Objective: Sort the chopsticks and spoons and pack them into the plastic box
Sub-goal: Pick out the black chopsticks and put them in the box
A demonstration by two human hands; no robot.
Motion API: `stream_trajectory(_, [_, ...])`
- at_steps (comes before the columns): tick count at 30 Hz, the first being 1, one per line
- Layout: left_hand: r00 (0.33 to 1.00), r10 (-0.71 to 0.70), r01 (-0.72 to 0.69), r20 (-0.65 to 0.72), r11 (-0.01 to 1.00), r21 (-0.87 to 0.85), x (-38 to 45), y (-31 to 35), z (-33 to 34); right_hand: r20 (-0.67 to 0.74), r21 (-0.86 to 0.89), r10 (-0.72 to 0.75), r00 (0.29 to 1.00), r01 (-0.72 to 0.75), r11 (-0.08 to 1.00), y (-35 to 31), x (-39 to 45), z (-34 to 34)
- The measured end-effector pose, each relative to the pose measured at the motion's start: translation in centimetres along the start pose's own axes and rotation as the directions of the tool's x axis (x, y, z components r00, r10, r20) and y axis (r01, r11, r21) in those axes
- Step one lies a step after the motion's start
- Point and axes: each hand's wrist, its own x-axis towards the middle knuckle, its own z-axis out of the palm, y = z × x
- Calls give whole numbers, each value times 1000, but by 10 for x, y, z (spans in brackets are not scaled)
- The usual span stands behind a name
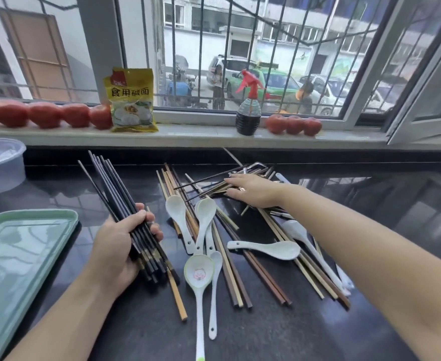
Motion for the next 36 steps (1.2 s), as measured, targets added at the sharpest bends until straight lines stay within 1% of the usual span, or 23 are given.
stream_trajectory(2, [1000,-8,8,9,1000,-4,-2,1,0,54,-81,41,998,-36,996,6,-3,5])
stream_trajectory(4, [1000,-22,22,13,1000,-14,-2,1,1,73,-126,64,995,-54,991,16,-12,7])
stream_trajectory(8, [1000,-24,24,3,1000,-9,-1,2,2,95,-121,71,993,-59,991,36,-35,9])
stream_trajectory(10, [1000,-23,23,0,1000,-6,-1,2,3,93,-70,82,992,-75,995,45,-47,7])
stream_trajectory(12, [1000,-17,17,-6,1000,2,-2,2,2,51,50,88,995,-91,995,52,-61,1])
stream_trajectory(15, [1000,-7,8,-13,1000,18,-2,1,3,-48,251,132,990,-116,961,59,-74,-12])
stream_trajectory(16, [1000,-7,7,-13,1000,19,-2,1,3,-101,276,163,981,-130,952,63,-74,-15])
stream_trajectory(18, [1000,-8,9,-11,1000,17,-3,1,4,-209,239,246,946,-194,951,75,-71,-16])
stream_trajectory(20, [1000,-13,13,-7,1000,17,-3,2,4,-247,207,317,915,-270,940,81,-66,-13])
stream_trajectory(21, [1000,-17,17,-5,1000,17,-3,2,5,-255,201,331,909,-285,937,81,-62,-10])
stream_trajectory(23, [1000,-18,19,-6,1000,16,-3,2,5,-267,170,299,916,-261,950,69,-53,-7])
stream_trajectory(25, [1000,-14,15,-9,1000,16,-3,3,5,-237,124,213,948,-188,974,48,-40,-3])
stream_trajectory(27, [1000,-11,11,-8,1000,18,-4,3,5,-166,84,121,979,-108,991,26,-22,3])
stream_trajectory(31, [1000,-13,13,-2,1000,22,-4,3,5,12,4,95,995,-95,995,-9,3,16])
stream_trajectory(32, [1000,-16,15,2,1000,23,-4,3,5,46,-12,71,996,-70,997,-16,3,19])
stream_trajectory(34, [1000,-17,17,5,1000,22,-3,3,4,64,29,3,998,-5,1000,-29,-4,21])
stream_trajectory(36, [1000,-16,16,2,1000,18,-3,3,4,12,91,-30,999,29,995,-33,-15,18])
